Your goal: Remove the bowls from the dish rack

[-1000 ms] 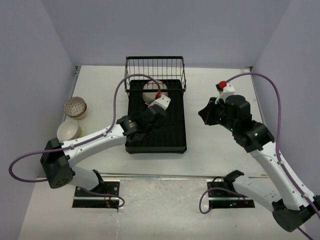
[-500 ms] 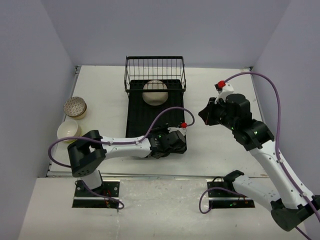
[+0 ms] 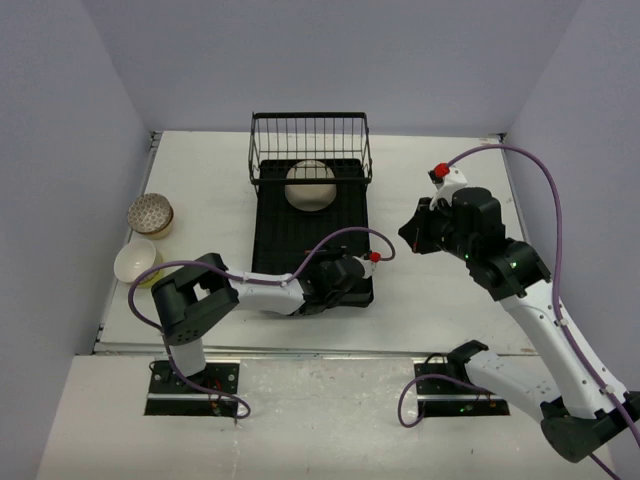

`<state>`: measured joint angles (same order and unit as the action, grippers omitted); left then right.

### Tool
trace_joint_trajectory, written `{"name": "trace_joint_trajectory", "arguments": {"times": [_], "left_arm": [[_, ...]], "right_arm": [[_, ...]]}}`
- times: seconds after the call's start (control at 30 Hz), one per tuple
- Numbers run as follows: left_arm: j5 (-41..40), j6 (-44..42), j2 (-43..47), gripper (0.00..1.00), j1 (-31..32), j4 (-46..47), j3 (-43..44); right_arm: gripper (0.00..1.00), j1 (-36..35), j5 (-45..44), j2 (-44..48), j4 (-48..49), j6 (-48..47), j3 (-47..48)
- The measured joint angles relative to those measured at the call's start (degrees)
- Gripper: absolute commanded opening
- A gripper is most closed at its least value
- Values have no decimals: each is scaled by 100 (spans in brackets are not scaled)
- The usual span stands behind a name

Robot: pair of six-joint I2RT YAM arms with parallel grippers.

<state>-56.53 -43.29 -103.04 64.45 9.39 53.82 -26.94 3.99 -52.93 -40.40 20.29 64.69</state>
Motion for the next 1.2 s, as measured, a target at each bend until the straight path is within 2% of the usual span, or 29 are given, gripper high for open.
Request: {"name": "trace_joint_trajectory", "arguments": {"times": [0.2, 0.47, 0.63, 0.8, 1.07, 1.2], "left_arm": [[365, -634, 214, 0, -544, 857, -380], [590, -1513, 599, 0, -758, 2090, -791], [885, -2028, 614, 0, -1137, 2863, -962], [1128, -2594, 271, 0, -1384, 3775, -1104], [1558, -3139, -170, 0, -1580, 4363, -1095], [1611, -3263, -361, 0, -1657, 4498, -796]], "right_arm": [[0, 33, 9, -122, -122, -151, 243], [0, 197, 103, -157, -127, -131, 284], [0, 225, 210, -170, -87, -33, 284], [0, 275, 243, -251, -79, -33, 306], [0, 339, 256, -295, -85, -42, 431], [0, 389, 254, -295, -118, -39, 439]]}}
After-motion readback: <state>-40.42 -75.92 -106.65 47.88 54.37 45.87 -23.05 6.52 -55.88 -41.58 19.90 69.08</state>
